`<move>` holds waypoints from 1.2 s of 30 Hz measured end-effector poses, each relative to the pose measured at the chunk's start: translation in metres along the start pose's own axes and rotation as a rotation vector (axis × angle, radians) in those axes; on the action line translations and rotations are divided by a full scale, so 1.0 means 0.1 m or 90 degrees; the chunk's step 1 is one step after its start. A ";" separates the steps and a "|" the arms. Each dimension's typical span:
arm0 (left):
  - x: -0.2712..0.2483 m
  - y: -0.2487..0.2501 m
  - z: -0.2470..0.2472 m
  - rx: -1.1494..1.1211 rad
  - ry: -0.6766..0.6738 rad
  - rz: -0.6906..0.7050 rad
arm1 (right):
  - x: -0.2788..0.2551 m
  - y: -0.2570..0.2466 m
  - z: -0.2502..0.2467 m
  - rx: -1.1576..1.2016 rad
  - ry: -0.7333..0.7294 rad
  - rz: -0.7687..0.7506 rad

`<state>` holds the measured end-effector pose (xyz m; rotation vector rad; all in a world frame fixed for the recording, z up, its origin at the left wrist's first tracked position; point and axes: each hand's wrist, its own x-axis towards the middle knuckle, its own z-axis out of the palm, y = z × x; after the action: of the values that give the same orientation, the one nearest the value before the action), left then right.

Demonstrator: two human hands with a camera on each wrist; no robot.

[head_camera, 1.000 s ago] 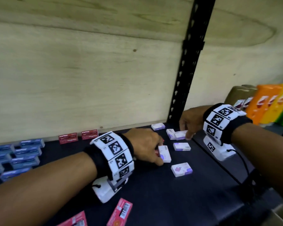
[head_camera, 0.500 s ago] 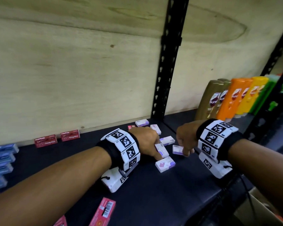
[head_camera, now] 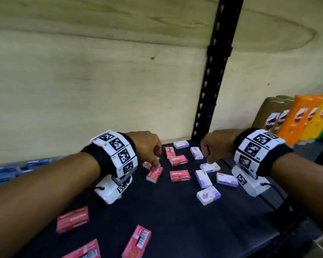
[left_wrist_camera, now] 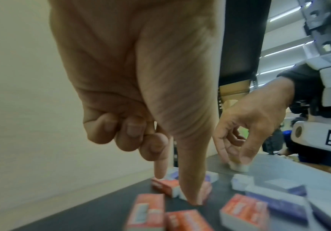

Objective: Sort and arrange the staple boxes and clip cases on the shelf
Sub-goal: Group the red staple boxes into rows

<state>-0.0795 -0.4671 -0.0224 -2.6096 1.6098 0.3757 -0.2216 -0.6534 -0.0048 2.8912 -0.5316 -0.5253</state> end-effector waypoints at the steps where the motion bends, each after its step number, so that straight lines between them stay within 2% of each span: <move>1: -0.03 -0.08 0.01 -0.001 -0.002 -0.018 | 0.04 -0.05 -0.02 0.003 0.027 -0.010; 3: -0.09 -0.21 0.04 -0.003 -0.010 -0.054 | 0.15 -0.16 -0.05 0.012 0.056 -0.026; 7: -0.18 -0.25 0.16 0.040 -0.026 -0.091 | 0.32 -0.37 -0.07 0.048 0.054 -0.050; 10: -0.17 -0.23 0.25 0.120 0.012 -0.086 | 0.44 -0.50 -0.07 0.054 0.055 -0.067; 13: -0.11 -0.18 0.29 0.139 0.046 -0.077 | 0.55 -0.59 -0.05 0.051 0.034 -0.060; 20: 0.08 -0.20 0.27 0.110 0.003 -0.093 | 0.76 -0.68 -0.09 0.030 0.004 -0.027; 24: 0.10 -0.25 0.27 0.085 -0.010 -0.079 | 0.78 -0.76 -0.11 0.024 -0.009 -0.014; 30: 0.01 -0.44 0.24 0.066 -0.059 -0.006 | 0.79 -0.72 -0.11 0.082 -0.025 -0.018; 36: 0.01 -0.49 0.23 0.045 -0.053 0.033 | 0.76 -0.72 -0.08 0.078 -0.020 -0.017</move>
<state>-0.0402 -0.4418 -0.0492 -2.4709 1.6360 0.4169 -0.1298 -0.6147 -0.0364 3.0142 -0.5496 -0.5626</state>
